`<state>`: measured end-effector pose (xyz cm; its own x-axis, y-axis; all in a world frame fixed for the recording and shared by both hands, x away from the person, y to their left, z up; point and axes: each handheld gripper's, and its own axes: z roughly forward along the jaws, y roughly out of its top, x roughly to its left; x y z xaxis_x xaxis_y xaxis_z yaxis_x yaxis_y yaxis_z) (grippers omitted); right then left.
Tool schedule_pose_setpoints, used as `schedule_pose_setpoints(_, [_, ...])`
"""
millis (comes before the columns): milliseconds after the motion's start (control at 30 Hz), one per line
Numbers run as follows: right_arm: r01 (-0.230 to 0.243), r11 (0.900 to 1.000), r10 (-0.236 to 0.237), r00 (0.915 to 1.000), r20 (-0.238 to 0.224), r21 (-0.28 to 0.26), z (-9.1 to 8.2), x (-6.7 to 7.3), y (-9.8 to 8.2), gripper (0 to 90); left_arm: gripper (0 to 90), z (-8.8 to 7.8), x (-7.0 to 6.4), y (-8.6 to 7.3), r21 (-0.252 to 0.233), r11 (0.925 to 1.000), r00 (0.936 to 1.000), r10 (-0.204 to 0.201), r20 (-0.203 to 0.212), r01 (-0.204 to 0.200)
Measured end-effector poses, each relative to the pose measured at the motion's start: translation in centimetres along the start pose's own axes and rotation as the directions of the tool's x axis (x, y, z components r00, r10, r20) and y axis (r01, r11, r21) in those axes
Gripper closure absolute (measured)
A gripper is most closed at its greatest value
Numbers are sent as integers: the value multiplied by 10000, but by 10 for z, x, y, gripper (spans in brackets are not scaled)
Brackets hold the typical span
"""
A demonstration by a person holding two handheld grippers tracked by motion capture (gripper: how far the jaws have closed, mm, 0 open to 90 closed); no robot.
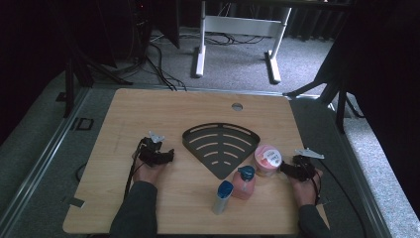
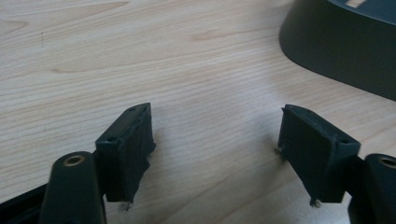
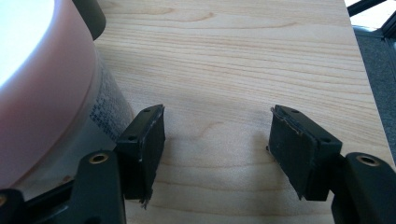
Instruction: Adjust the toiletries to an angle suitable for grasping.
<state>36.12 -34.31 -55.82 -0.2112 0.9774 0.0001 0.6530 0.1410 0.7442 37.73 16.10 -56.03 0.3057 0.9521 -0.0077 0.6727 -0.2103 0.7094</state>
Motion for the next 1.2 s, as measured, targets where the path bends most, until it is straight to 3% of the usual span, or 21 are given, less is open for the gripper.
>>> schedule_pose_setpoints(167, [4, 10000, -4, 10000, -3, -1, 0, 0, 0, 357, 335, -4, -2, -2, 17, 9999, 9999, 127, 28, -127])
schedule_pose_setpoints(300, [9, 10000, -9, 10000, -43, 0, 0, 0, 0, 353, 360, -6, -7, -2, -29, 9980, 9979, 632, -117, -632])
schedule_pose_setpoints(367, [32, 10000, -32, 10000, -63, -2, 0, 0, 0, 351, 377, -6, -8, -2, -83, 9977, 9976, 678, -109, -679])
schedule_pose_setpoints(533, [60, 10000, -60, 10000, -80, -7, 0, -1, 0, 350, 379, -11, -6, -1, -302, 9984, 9988, 481, 58, -479])
schedule_pose_setpoints(733, [83, 10000, -83, 9999, -106, 1, 0, -1, 0, 344, 389, -19, -10, 1, -529, 9973, 9980, 534, 333, -515])
schedule_pose_setpoints(1000, [91, 10000, -91, 9999, -118, 3, 1, -1, 0, 341, 436, -26, -15, 1, -859, 9934, 9963, 788, 352, -756])
schedule_pose_setpoints(1200, [126, 9999, -126, 9998, -151, 6, 1, -1, 0, 337, 439, -35, -20, 3, -1013, 9923, 9946, 779, 685, -707])
